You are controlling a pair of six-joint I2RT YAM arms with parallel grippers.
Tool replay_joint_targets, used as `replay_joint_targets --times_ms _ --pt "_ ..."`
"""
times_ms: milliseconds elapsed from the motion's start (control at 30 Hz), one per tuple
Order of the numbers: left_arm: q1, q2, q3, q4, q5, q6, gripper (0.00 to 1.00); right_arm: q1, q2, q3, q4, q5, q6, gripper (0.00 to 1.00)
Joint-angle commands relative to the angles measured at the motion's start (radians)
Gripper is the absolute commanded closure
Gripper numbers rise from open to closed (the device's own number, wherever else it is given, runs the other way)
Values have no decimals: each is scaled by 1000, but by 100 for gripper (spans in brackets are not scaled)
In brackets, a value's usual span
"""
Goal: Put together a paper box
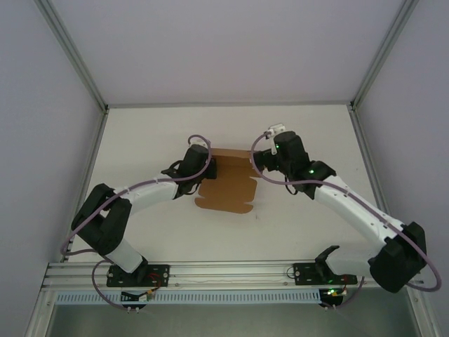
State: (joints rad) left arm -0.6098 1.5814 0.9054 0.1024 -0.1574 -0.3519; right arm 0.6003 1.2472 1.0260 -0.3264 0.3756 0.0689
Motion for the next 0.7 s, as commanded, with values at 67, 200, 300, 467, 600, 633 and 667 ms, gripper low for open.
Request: replay_joint_targets --times_ms 67,200,300,467,600,633,667 --pt "7 -42 -10 -12 39 -28 100 -21 50 -21 11 -71 50 0" --pt "6 -31 18 -37 49 -46 100 -21 74 -55 121 -235 40 0" --pt "6 -18 33 -40 70 -58 100 -20 64 -114 271 -254 64 0" --pt "3 3 41 -15 105 -64 100 -20 64 -211 556 -319 138 0" --pt "-14 33 44 17 111 -71 100 -14 99 -259 736 -276 316 0" --pt "-19 38 43 27 113 -69 100 -11 102 -271 764 -265 346 0" --pt "-24 43 43 31 107 -70 100 -8 103 -280 787 -242 381 0"
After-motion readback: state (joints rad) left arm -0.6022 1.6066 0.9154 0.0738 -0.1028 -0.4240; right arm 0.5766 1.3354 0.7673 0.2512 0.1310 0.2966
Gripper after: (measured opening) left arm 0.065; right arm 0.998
